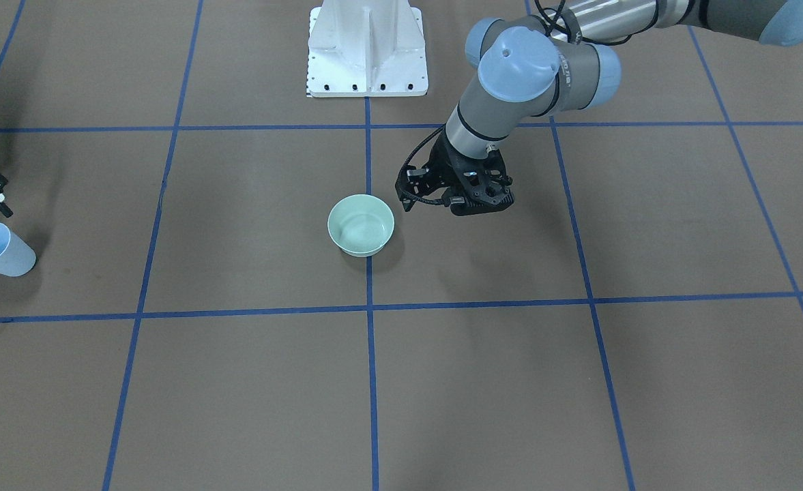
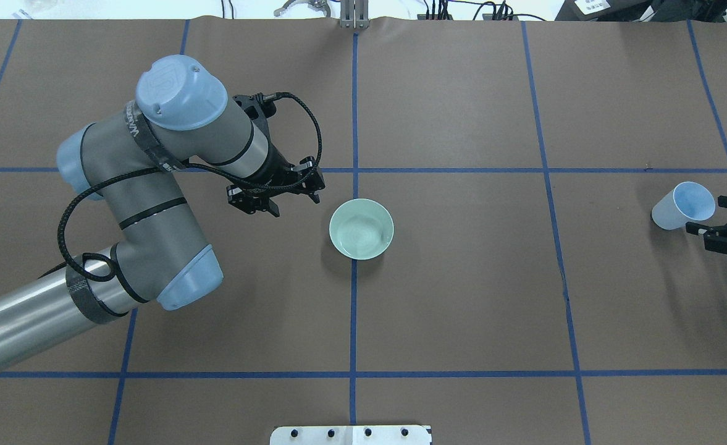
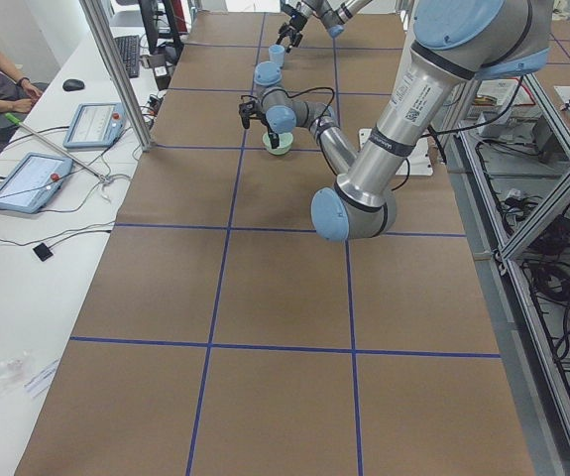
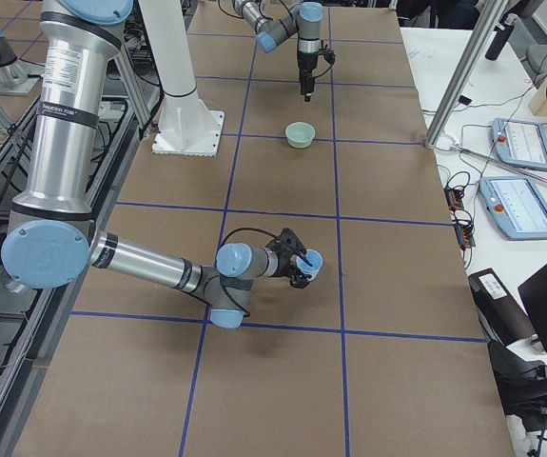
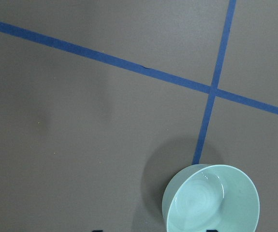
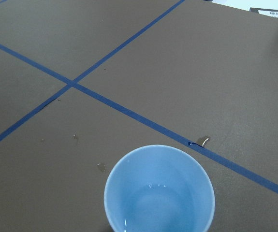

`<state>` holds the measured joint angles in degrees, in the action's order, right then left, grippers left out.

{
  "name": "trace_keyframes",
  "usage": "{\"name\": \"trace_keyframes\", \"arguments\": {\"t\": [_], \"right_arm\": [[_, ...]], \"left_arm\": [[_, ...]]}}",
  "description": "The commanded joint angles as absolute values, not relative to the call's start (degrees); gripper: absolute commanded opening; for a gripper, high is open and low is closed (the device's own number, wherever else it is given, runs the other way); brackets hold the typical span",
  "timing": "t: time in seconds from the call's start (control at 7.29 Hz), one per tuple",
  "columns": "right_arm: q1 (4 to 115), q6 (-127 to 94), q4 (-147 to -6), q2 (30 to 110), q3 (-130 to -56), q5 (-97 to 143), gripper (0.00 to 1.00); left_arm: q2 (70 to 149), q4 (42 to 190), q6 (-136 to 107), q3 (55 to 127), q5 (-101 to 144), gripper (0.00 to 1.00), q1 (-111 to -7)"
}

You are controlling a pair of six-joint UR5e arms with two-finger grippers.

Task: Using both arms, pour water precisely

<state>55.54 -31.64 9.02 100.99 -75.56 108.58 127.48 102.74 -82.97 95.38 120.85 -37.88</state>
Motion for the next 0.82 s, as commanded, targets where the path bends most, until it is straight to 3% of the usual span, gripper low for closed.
{"name": "trace_keyframes", "arguments": {"t": [0.0,0.69], "right_arm": [[55.2,-31.64,8.97,99.58,-74.88,107.23,0.98],[53.36,-31.64,9.05,97.91,-73.04,104.16,0.97]], "left_arm": [[127.35,102.66,-82.97,95.62,120.85,0.77,-38.23],[127.35,99.4,-82.97,97.91,120.85,0.77,-38.32]]}}
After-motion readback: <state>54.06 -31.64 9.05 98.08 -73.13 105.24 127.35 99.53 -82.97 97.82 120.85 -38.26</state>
